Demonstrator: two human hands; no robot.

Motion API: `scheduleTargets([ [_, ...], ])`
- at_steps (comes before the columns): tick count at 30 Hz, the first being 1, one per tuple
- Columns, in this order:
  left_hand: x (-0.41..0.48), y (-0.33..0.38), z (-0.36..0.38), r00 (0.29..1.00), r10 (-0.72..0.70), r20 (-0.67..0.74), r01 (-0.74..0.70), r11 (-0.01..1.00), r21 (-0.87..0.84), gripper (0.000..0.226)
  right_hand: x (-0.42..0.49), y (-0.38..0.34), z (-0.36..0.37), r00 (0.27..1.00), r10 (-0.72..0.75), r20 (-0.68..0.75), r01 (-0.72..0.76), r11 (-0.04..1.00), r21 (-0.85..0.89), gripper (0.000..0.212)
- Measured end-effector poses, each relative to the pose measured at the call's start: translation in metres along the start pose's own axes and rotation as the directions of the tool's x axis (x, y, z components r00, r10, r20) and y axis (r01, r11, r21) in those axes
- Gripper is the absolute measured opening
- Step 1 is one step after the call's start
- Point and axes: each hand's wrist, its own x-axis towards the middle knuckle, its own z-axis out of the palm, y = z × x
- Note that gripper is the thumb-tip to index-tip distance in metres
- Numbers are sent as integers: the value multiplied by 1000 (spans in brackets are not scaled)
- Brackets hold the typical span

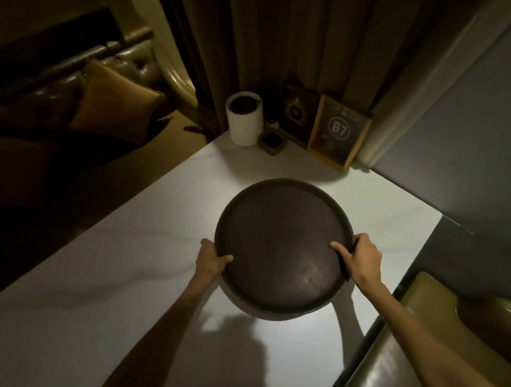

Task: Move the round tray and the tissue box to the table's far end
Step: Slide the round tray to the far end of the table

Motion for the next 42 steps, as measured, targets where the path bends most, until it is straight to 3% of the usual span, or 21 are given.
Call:
scheduleTargets([
  [7,107,15,25,1000,-4,5,4,1000,25,61,97,-1,48,994,-99,-47,89,982,-168,61],
  [22,212,63,65,995,22,94,-35,991,131,64,194,8,78,996,38,-76,-59,951,-303,60],
  [24,214,70,66,992,108,59,-116,980,159,60,201,-1,79,995,52,-86,-76,953,-294,59],
  [27,197,70,79,970,219,-103,-138,850,508,69,191,-9,81,996,19,-91,-45,956,-290,59],
  [29,177,58,97,963,252,-90,-147,779,610,80,166,-8,89,999,0,-45,-14,953,-304,62],
  [33,158,23,120,962,274,11,-227,773,592,73,120,11,106,997,26,70,-2,944,-331,57],
  [42,168,14,133,859,436,-268,-120,681,723,67,114,16,118,999,44,-25,-49,950,-307,56],
])
